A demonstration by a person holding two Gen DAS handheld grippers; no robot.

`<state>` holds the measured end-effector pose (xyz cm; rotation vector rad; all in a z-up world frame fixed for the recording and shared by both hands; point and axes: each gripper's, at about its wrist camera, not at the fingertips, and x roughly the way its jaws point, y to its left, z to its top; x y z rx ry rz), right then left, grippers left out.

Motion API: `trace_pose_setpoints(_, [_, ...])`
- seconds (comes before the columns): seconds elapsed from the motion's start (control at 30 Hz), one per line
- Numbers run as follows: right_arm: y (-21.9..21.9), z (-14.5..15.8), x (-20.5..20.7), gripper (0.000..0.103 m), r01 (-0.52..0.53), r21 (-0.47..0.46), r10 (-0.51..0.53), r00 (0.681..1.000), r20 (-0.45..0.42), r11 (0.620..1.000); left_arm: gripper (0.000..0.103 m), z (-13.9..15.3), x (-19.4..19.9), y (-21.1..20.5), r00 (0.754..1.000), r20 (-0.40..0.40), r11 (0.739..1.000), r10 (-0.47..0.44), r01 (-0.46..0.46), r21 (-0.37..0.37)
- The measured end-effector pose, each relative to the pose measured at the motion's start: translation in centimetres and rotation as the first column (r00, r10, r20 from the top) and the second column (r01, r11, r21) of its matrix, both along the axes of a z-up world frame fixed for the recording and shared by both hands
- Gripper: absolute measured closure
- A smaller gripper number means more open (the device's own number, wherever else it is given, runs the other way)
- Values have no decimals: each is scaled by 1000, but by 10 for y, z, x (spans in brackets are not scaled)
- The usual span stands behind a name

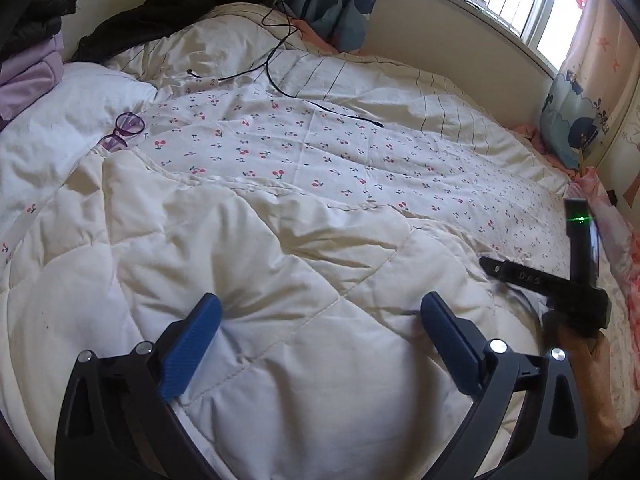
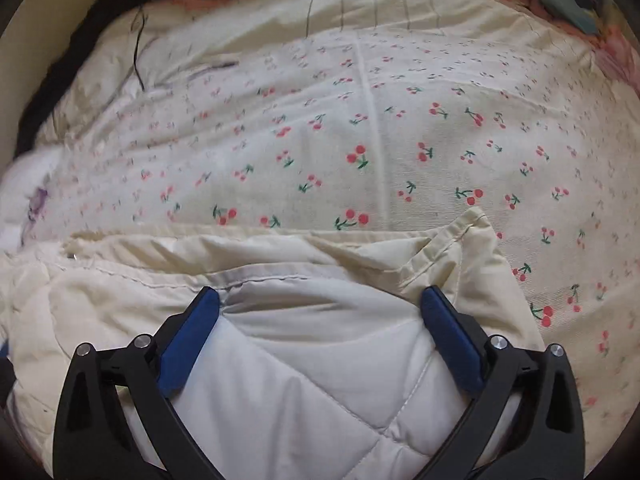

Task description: Fold large clothes

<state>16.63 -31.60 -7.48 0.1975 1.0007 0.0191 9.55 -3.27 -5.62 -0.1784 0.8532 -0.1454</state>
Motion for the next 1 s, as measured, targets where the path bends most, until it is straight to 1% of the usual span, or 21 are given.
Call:
trace_pose_setpoints(0.1, [5, 0, 2, 6, -13, -36, 12, 1000, -14, 999, 7, -4, 1, -4, 1000, -8, 1000, -8, 9, 29])
trace_pose_setpoints(0.13, [6, 1, 7, 6, -32, -38, 30, 998, -54, 999, 7, -4, 2, -4, 1000, -12, 999, -9, 10, 32])
trace_pose_setpoints(0.17, [7, 5, 9, 6, -62, -42, 59, 995, -84, 997, 7, -3, 2, -4, 1000, -16, 1000, -9, 10, 28])
trace_pose_setpoints(0.2, [8, 14, 8, 6, -86, -56, 82, 994, -78, 995, 7, -1, 2, -1, 1000, -19, 1000, -8, 8, 11])
trace_pose_setpoints(0.27, [2, 39, -6, 6, -67, -121, 73, 997, 41, 990, 7, 7, 1, 6, 1000, -9, 999, 4, -4, -36])
trace_pose_setpoints(0.3, [-4, 41, -11, 6, -37, -153, 50, 995, 85, 988, 7, 14, -1, 11, 1000, 10, 998, 18, -18, -62])
trace_pose_setpoints(0.33, [-12, 33, -11, 6, -9, -156, 20, 997, 72, 988, 7, 21, -3, 15, 999, 37, 997, 38, -35, -68])
trace_pose_setpoints(0.37, [-21, 17, -8, 6, 8, -129, -6, 1000, 21, 992, 7, 27, -5, 18, 997, 64, 997, 54, -49, -64])
trace_pose_setpoints(0.4, [-33, -4, -5, 6, 18, -37, -19, 1000, -22, 999, 7, 32, -6, 21, 994, 91, 997, 67, -62, -55])
trace_pose_setpoints(0.47, [-42, -6, -8, 6, 40, 18, -40, 999, 7, 999, 7, 33, -6, 27, 988, 123, 996, 94, -92, -23])
trace_pose_setpoints(0.5, [-43, -7, -8, 6, 39, 24, -39, 999, 11, 999, 7, 26, -2, 30, 990, 101, 995, 101, -99, -19])
trace_pose_setpoints(0.6, [-43, -6, -5, 6, 30, 24, -30, 999, -11, 999, 7, -9, 15, 37, 995, -21, 995, 98, -99, -24])
trace_pose_setpoints(0.67, [-38, 1, -1, 6, -10, -11, 9, 996, -85, 1000, 7, -11, 14, 34, 995, -13, 995, 98, -98, 0])
trace_pose_setpoints(0.7, [-36, 10, -4, 6, -24, -31, 21, 996, -85, 999, 7, -10, 13, 34, 995, -10, 995, 96, -96, 4])
trace_pose_setpoints(0.77, [-36, 30, -22, 6, -33, -38, 34, 999, 13, 999, 7, -11, 13, 35, 995, -11, 995, 97, -97, -3])
trace_pose_setpoints(0.8, [-38, 27, -30, 6, -31, -42, 32, 999, 38, 999, 7, -11, 13, 36, 995, -12, 995, 96, -96, -4])
trace_pose_setpoints(0.83, [-40, 13, -32, 6, -22, -43, 23, 1000, 20, 999, 7, -11, 12, 35, 995, -11, 996, 95, -95, -2])
trace_pose_setpoints(0.87, [-44, -2, -34, 6, -19, -2, 19, 1000, 2, 1000, 7, -11, 12, 35, 996, -10, 996, 89, -89, 1])
trace_pose_setpoints(0.9, [-51, -7, -35, 6, -3, 48, 1, 1000, 25, 999, 7, -11, 12, 33, 996, -7, 996, 87, -87, 8])
trace_pose_setpoints(0.93, [-52, -7, -35, 6, 3, 57, -4, 1000, 26, 998, 7, -12, 12, 32, 996, -8, 996, 87, -87, 18])
trace_pose_setpoints(1.0, [-48, -5, -32, 6, -5, 28, 5, 1000, -3, 1000, 7, -12, 13, 34, 996, -13, 996, 86, -86, 13])
